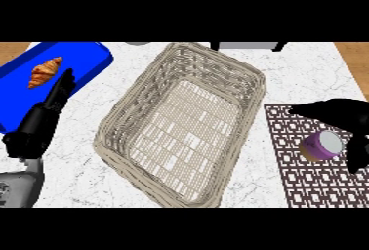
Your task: Pick the can from the placemat and place it in the basket
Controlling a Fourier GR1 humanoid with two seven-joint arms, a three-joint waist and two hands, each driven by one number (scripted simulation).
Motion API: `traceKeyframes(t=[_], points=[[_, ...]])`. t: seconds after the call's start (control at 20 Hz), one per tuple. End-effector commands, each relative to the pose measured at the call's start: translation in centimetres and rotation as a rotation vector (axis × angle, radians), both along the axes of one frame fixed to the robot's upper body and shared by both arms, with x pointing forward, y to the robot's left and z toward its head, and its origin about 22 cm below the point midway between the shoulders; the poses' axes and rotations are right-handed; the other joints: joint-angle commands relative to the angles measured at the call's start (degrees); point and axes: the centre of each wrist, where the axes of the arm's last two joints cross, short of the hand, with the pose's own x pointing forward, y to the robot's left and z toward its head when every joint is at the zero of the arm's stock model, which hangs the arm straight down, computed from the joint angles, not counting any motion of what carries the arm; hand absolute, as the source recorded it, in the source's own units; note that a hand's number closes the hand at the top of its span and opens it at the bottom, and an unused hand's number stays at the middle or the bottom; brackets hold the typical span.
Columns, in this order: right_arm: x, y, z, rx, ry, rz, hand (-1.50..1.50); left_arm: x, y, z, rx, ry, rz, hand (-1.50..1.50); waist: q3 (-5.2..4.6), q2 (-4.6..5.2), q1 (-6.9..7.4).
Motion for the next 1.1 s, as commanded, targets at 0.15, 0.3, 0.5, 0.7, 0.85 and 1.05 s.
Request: traceKeyframes(t=[0.15,0.3,0.5,0.7,0.85,1.05], points=[[-0.1,0.4,-1.5,0.014,-0.035,0.005,-1.50,1.1,0.2,1.7,-0.006,0.004,-0.001,0.00,-0.02,-0.05,-0.22],[-0.7,-0.5,-1.4,0.012,-0.015,-0.010,-1.50,0.6,-0.6,0.4,0.015,-0.006,0.002,0.00,-0.03,-0.08,-0.37],[-0.9,-1.8,-3.5,0.037,-0.024,-0.014,-1.50,-0.1,0.3,-1.0,0.004,-0.022,0.002,0.00,-0.02,-0.02,-0.22],[-1.3,-1.7,-4.4,0.022,-0.021,-0.022,-1.50,-0.6,-0.4,1.1,0.010,-0.009,0.005,0.00,-0.01,-0.07,-0.11],[-1.4,-2.5,-6.1,0.008,-0.001,-0.005,-1.50,-0.7,1.4,-0.7,0.019,-0.018,0.005,0.00,-0.01,0.02,0.05],[-1.0,-2.5,-6.1,0.002,0.019,-0.046,-1.50,-2.5,0.5,1.0,0.033,-0.022,0.001,0.00,-0.01,-0.08,0.18]])
